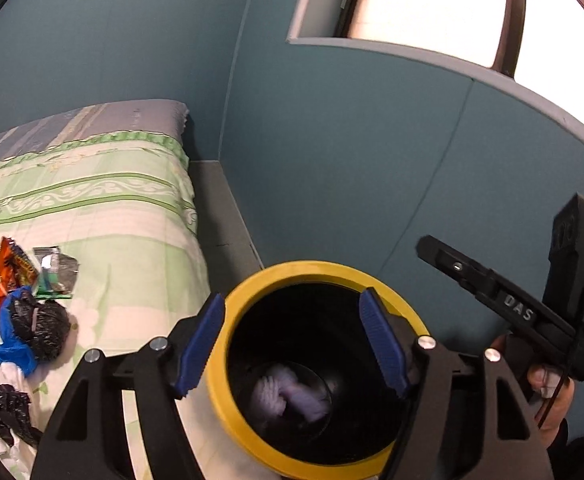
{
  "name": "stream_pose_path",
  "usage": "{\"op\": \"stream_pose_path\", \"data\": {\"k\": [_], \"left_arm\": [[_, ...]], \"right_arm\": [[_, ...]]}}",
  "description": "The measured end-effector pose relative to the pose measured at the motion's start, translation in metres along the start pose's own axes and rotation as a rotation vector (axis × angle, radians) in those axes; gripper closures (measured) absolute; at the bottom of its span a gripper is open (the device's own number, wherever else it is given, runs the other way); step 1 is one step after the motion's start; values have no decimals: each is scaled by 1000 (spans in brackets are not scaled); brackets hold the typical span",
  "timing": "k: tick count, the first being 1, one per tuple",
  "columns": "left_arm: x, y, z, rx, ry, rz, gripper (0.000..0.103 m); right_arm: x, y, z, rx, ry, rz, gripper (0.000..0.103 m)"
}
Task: Collect trash
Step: 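Return the right tool to the bed above the black bag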
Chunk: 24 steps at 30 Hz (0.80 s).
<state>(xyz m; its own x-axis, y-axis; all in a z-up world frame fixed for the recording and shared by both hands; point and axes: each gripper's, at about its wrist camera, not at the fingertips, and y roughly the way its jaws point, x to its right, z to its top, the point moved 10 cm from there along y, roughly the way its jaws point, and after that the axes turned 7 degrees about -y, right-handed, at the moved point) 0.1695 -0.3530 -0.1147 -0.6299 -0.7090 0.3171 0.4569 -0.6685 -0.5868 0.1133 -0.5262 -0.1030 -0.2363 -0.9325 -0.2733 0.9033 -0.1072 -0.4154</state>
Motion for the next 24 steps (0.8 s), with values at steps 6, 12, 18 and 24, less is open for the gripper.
{"op": "stream_pose_path", "data": {"k": [6, 12, 18, 24], "left_arm": [[-26, -23, 15, 59, -30, 40, 36], [-59, -53, 24, 114, -52, 112, 32], [-108, -87, 32, 163, -98, 194, 26], [-155, -129, 34, 217, -120, 298, 20]], "right_arm": [[-16, -7, 6, 39, -38, 27, 46], [-47, -8, 11, 61, -79, 87, 42], [-90, -6, 15, 78, -136, 167, 37], [-147, -3, 16, 90, -230, 250, 32]]}}
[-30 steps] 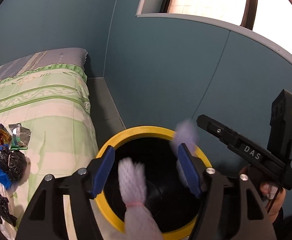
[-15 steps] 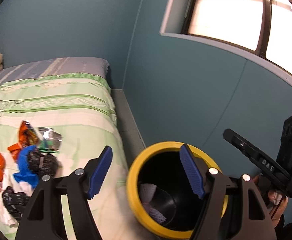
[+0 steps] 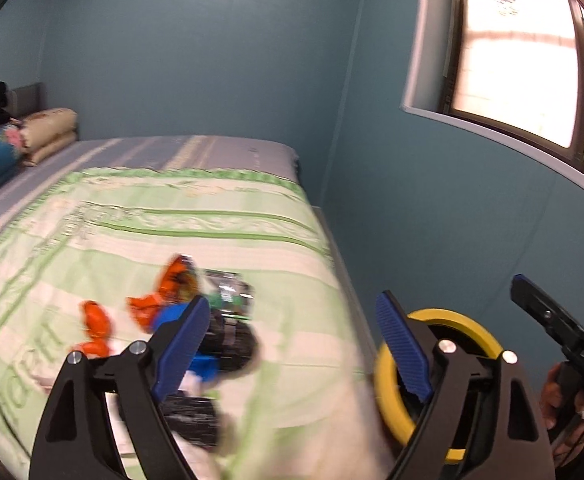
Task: Collect trash
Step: 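Return the right tool to the bed above the black bag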
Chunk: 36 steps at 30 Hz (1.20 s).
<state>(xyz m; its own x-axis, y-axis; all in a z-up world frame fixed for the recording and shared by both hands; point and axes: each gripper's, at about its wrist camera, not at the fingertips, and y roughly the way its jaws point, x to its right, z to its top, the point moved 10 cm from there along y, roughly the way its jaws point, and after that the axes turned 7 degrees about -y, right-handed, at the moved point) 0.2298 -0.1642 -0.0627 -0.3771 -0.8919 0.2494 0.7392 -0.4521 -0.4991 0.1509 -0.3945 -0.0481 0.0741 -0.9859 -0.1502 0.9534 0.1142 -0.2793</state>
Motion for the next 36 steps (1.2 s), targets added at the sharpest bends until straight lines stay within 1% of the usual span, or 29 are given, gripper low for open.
{"op": "stream_pose_path", "data": {"k": [6, 9, 14, 17, 27, 32, 36], "left_arm": [[-63, -26, 13, 43, -54, 96, 16], [-93, -38, 15, 62, -76, 153, 13], [-137, -52, 12, 71, -110, 231, 11], [-158, -58, 6, 70, -136, 262, 11], [-219, -56, -26, 35, -225, 325, 10], [-240, -50, -44, 15, -267, 325, 11], [-253, -44, -59, -9, -283, 332, 11]], "right_arm": [[-52, 17, 8, -3, -63, 84, 30], [-70, 24, 7, -12, -84, 122, 27], [-101, 33, -2, -39, -128, 173, 25], [-123, 42, -14, -73, -153, 210, 25], [-177, 69, -57, -181, -208, 300, 24], [-200, 80, -83, -237, -233, 336, 24], [-218, 90, -106, -289, -263, 361, 24]]}}
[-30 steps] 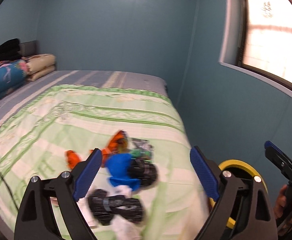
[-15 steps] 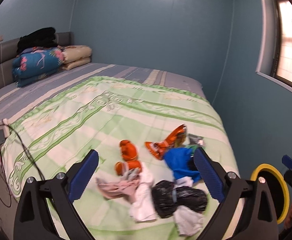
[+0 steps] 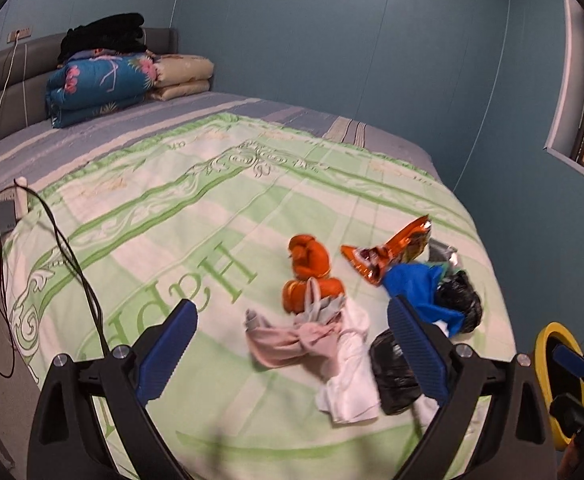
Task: Collect trash
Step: 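Return the right tool to the bed above the black bag, then grasp the black bag with white tissue using the right gripper while the left grasps pink cloth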
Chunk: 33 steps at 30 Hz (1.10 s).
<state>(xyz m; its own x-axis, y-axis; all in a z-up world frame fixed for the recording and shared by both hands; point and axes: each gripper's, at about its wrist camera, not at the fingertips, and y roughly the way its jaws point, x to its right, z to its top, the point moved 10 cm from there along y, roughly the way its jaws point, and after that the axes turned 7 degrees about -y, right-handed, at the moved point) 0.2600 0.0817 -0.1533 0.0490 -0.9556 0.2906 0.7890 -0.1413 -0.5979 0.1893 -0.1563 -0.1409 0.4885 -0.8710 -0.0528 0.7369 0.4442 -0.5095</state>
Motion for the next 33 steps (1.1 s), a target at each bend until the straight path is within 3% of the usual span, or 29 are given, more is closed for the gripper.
{"op": "stream_pose_path", "data": {"k": [13, 28, 33], "left_arm": [[-25, 39, -30, -87, -40, 2, 11], [-20, 77, -37, -141, -63, -34, 11], [-17, 88, -43, -174, -77, -51, 28]], "right_arm": [[-11, 48, -31, -121, -17, 20, 24], [-21, 83, -50, -211, -43, 38, 32], [-21, 93, -55, -237, -41, 41, 40]]}}
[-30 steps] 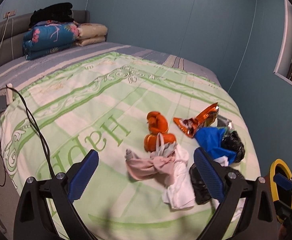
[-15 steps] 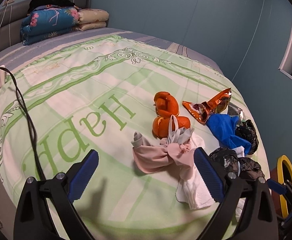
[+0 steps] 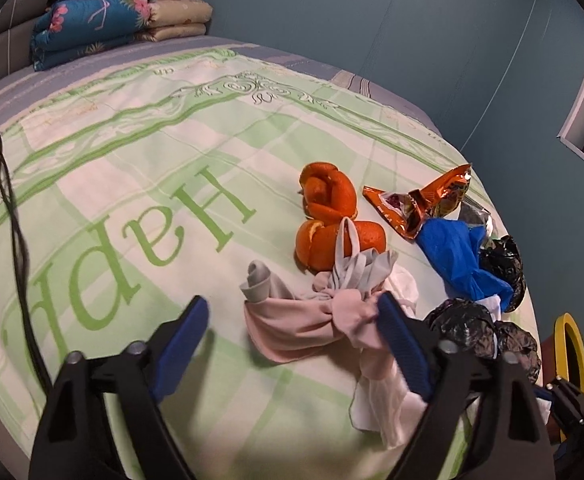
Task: Collect trash
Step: 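Grasp the black bag with white tissue using the right gripper while the left grasps pink cloth, then lift the black bag with the right gripper while the left holds the pink cloth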
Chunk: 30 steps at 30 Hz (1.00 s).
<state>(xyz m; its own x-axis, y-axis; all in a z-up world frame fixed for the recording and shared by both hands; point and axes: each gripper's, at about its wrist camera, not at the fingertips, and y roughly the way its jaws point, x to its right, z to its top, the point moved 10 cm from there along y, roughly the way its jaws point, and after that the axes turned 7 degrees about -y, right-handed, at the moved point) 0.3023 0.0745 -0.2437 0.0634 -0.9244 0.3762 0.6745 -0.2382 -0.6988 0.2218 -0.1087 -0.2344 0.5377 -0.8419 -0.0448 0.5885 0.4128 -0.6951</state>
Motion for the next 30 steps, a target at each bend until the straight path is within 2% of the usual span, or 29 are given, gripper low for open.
{"op": "stream_pose_path", "data": {"k": [1, 3, 4, 6, 9, 12, 15, 30], "left_arm": [[2, 2, 0, -3, 3, -3, 31], [5, 5, -1, -8, 18, 1, 49], [7, 6, -2, -9, 21, -2, 54], [9, 6, -2, -7, 29, -3, 71], [13, 3, -3, 13, 67, 17, 90], [14, -1, -2, 17, 80, 17, 92], [13, -5, -3, 19, 77, 15, 92], [6, -39, 4, 74, 14, 0, 93]], "right_arm": [[0, 2, -1, -5, 3, 3, 42], [-1, 6, -3, -17, 3, 9, 50], [-2, 8, -3, -21, 0, 12, 53], [-3, 11, -6, -31, -4, 16, 64], [-5, 14, -8, -39, -6, 31, 71], [-5, 14, -7, -36, -2, 46, 82], [-2, 12, -6, -33, 27, 63, 86], [6, -33, 14, 63, 55, 53, 88]]}}
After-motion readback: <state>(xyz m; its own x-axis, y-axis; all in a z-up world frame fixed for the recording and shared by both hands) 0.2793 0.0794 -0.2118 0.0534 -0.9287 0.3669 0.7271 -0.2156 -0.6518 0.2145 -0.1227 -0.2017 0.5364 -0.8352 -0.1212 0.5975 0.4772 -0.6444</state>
